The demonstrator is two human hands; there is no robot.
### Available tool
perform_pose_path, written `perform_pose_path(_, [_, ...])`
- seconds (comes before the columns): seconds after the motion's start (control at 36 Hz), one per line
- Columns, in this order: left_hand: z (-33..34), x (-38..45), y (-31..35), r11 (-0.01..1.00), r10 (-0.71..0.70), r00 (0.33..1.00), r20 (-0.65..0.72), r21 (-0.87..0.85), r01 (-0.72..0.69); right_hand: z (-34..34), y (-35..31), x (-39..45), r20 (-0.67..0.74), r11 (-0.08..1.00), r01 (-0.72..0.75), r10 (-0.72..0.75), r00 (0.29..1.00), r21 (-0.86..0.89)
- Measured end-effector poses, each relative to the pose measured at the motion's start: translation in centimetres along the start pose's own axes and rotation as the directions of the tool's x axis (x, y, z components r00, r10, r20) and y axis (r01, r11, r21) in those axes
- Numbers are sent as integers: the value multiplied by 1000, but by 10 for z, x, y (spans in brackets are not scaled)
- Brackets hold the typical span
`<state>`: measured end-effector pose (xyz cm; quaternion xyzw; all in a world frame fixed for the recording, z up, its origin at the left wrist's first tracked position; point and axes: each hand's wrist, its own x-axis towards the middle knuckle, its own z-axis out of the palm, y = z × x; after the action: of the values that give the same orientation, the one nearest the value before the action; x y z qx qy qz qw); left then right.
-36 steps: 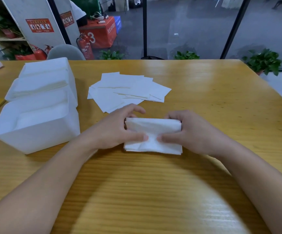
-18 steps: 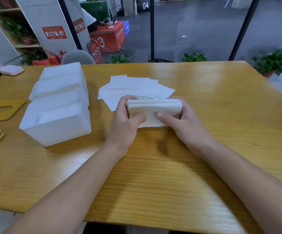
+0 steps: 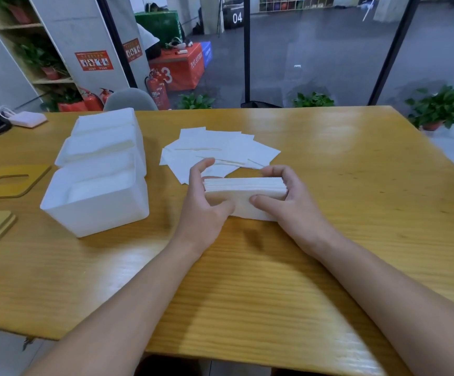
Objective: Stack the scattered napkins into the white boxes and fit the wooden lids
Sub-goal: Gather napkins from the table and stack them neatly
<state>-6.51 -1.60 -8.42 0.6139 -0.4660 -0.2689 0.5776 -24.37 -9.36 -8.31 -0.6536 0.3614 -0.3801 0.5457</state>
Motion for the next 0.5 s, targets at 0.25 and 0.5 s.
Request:
perform_pose_path(0.25, [-4, 1, 3, 989, -16, 996, 85, -145, 28, 2, -3, -6, -34, 999, 4, -3, 999, 32])
perform_pose_path(0.5, [-7, 0, 2, 995, -15, 998, 59, -95, 21, 3, -9, -10, -16, 1000, -11, 11, 1000, 11])
